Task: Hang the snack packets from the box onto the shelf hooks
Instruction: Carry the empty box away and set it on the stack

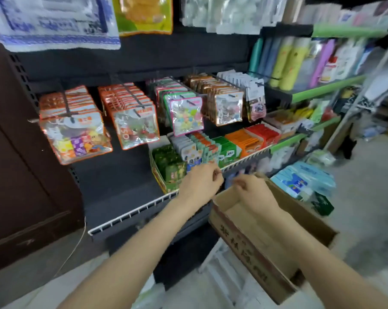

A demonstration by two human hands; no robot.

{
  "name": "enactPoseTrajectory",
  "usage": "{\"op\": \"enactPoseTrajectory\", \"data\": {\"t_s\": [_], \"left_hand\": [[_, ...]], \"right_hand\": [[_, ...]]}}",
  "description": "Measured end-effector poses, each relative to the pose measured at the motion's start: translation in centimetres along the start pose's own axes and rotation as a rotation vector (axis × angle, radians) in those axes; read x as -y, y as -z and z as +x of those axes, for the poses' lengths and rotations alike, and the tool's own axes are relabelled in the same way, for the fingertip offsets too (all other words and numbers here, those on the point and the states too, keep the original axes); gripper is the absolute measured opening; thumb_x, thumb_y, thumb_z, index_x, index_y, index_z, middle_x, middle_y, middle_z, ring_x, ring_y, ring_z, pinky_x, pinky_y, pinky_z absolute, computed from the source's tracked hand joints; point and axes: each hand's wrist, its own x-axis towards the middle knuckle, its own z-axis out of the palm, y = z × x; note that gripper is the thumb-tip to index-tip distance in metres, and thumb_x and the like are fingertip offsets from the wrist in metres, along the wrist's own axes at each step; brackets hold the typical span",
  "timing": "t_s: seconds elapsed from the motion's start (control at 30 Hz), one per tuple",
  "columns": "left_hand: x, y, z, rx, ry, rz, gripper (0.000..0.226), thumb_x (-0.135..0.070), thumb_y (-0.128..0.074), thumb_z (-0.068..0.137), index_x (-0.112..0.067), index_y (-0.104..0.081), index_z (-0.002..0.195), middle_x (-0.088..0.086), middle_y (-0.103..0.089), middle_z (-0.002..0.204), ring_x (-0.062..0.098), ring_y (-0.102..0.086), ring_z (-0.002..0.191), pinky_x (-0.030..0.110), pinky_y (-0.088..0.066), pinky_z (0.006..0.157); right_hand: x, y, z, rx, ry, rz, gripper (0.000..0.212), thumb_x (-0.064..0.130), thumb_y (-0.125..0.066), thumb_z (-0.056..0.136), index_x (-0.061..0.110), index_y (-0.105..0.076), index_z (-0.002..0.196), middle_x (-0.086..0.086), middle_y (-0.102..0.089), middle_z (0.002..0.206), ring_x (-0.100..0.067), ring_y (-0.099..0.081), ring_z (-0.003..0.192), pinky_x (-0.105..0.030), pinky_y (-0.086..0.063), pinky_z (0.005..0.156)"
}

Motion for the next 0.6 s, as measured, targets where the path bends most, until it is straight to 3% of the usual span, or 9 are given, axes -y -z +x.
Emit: {"op": "enactPoseTrajectory", "data": {"t_s": [0.1,0.23,0.3,0.37,0.5,0.57,0.6], "left_hand": [[-0.9,-6.7,-0.3,0.195,0.012,0.018,0.028,-0.019,-0.045,0.097,-0.016,-0.059,0.121,0.002,-0.063,0.113,0.019,-0.062,0.092,0.036,-0.053,0.074],[-0.7,-15.1,-1.3,0.448,-0.012,0.196,0.041,-0.012,-0.042,0.096,-0.015,-0.044,0.137,0.010,-0.046,0.138,0.027,-0.043,0.125,0.037,-0.043,0.096],[-0.4,-18.6,-1.9,0.560,-0.035,0.274,0.044,-0.011,-0.043,0.094,-0.012,-0.041,0.138,0.012,-0.045,0.138,0.027,-0.040,0.125,0.037,-0.040,0.097],[-0.2,-21.4,-2.4,0.603,-0.081,0.357,0.043,-0.013,-0.046,0.093,-0.014,-0.044,0.136,0.010,-0.047,0.136,0.026,-0.040,0.126,0.038,-0.036,0.102],[-0.6,-24.2,-2.8,0.639,-0.035,0.579,0.040,-0.011,-0.055,0.089,-0.021,-0.053,0.128,0.004,-0.049,0.132,0.023,-0.032,0.133,0.050,-0.005,0.116],[-1.0,-24.6,-2.8,0.597,-0.030,0.643,0.030,-0.009,-0.056,0.088,-0.020,-0.061,0.116,0.003,-0.056,0.121,0.023,-0.037,0.127,0.048,-0.007,0.116],[-1.2,-24.7,-2.7,0.575,-0.039,0.647,0.025,-0.012,-0.057,0.088,-0.020,-0.063,0.112,0.002,-0.057,0.117,0.023,-0.039,0.125,0.045,-0.011,0.115]], "right_hand": [[-7.1,-1.5,-2.6,0.094,-0.156,-0.002,0.025,0.016,-0.047,0.090,0.013,-0.066,0.107,-0.011,-0.069,0.103,-0.031,-0.063,0.097,-0.039,-0.052,0.081],[-14.6,-3.9,-5.7,0.294,-0.289,-0.029,0.029,0.023,-0.045,0.092,0.007,-0.062,0.109,-0.015,-0.067,0.102,-0.033,-0.063,0.098,-0.039,-0.051,0.081],[-16.9,-4.9,-7.3,0.408,-0.312,-0.047,0.037,0.032,-0.045,0.094,0.002,-0.059,0.110,-0.016,-0.066,0.101,-0.033,-0.063,0.096,-0.041,-0.052,0.077],[-18.2,-5.4,-8.8,0.500,-0.325,-0.032,0.049,0.047,-0.047,0.091,0.011,-0.053,0.124,-0.012,-0.066,0.103,-0.029,-0.061,0.095,-0.038,-0.051,0.076],[-19.6,-5.7,-10.6,0.629,-0.332,0.013,0.074,0.072,-0.053,0.076,0.029,-0.044,0.134,-0.005,-0.066,0.108,-0.022,-0.062,0.096,-0.040,-0.055,0.080],[-20.0,-5.7,-11.2,0.680,-0.280,-0.021,0.071,0.070,-0.058,0.072,0.026,-0.050,0.127,-0.004,-0.067,0.105,-0.022,-0.063,0.093,-0.039,-0.056,0.076],[-20.2,-5.8,-11.4,0.681,-0.250,-0.036,0.058,0.060,-0.062,0.076,0.023,-0.054,0.120,-0.005,-0.067,0.101,-0.024,-0.063,0.090,-0.037,-0.056,0.072]]}}
